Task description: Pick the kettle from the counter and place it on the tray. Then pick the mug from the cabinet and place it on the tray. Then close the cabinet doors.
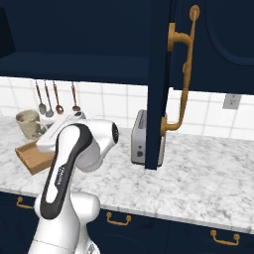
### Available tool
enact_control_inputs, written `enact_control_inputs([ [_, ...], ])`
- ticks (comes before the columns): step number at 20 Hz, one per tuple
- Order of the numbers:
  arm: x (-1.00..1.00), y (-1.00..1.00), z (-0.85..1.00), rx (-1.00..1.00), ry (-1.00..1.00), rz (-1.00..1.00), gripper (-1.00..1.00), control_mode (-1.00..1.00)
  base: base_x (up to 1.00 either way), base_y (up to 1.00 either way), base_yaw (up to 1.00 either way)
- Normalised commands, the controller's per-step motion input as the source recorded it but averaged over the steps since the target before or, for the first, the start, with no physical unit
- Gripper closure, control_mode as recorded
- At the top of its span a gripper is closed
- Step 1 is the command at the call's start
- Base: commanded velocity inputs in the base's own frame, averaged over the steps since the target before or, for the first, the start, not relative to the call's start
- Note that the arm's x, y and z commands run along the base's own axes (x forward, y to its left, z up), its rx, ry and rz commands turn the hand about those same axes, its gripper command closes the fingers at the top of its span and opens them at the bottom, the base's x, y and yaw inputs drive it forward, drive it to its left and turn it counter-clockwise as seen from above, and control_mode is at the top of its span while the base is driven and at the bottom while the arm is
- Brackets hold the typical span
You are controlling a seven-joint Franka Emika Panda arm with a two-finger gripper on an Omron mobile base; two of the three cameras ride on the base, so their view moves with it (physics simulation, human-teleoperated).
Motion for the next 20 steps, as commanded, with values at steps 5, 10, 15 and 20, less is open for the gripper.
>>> enact_control_inputs([
  [5,-0.12,0.34,-0.72,-0.03,0.0,0.26,1.0,-1.0,0.0,0.0,0.0],
  [10,0.03,0.31,-0.67,-0.01,0.0,0.18,1.0,-1.0,0.0,0.0,0.0],
  [15,0.28,0.3,-0.57,-0.01,0.0,0.08,1.0,-1.0,0.0,0.0,0.0],
  [20,0.34,0.17,-0.52,0.0,0.0,0.05,1.0,-1.0,0.0,0.0,0.0],
])
